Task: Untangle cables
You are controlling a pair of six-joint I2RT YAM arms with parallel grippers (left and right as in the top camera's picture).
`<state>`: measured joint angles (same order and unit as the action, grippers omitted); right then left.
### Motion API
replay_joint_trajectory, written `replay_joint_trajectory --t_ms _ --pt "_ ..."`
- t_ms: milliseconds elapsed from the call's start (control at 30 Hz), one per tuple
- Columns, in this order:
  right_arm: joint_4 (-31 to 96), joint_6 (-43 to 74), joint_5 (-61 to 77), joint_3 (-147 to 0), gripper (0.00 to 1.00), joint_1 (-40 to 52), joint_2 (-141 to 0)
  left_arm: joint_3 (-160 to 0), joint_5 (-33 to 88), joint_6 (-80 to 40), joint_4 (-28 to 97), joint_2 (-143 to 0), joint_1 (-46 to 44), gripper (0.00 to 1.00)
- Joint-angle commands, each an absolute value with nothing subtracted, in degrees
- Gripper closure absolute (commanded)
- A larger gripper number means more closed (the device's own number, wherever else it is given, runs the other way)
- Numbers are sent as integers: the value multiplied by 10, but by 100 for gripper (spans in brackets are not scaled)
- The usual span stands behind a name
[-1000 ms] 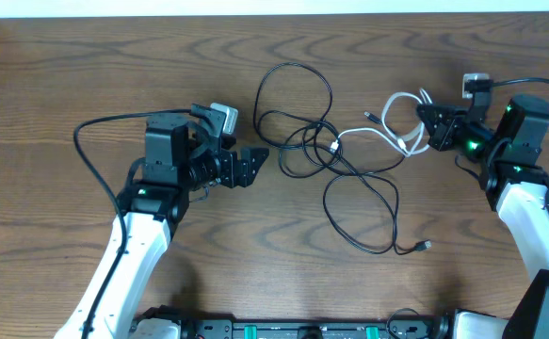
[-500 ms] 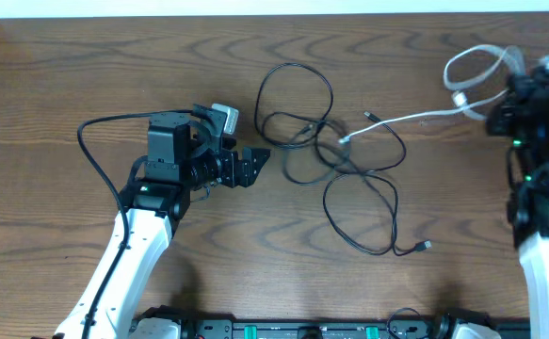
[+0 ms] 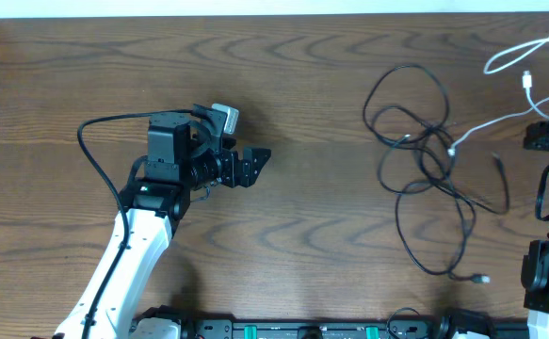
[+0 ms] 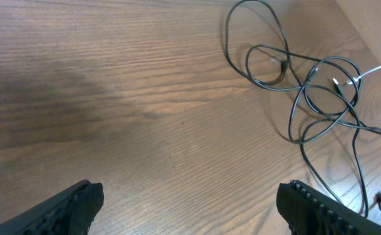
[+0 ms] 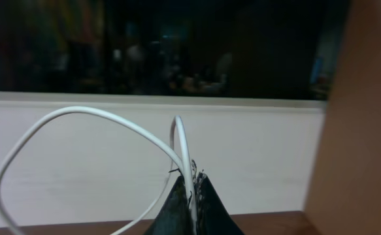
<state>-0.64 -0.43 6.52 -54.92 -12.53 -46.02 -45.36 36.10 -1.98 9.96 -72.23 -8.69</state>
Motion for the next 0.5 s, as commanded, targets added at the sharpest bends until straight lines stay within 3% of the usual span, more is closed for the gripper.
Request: replay_joint_trajectory --t_ms 0,167,467 --pt "-16 65 178 -559 99 -126 -474 -459 371 -25 89 -724 -98 10" --pt "-132 183 309 -559 99 -114 -511 -459 371 -24 57 -741 -144 10" --pt "-356 310 292 -559 99 -13 -584 -459 371 -24 -53 -806 -223 10"
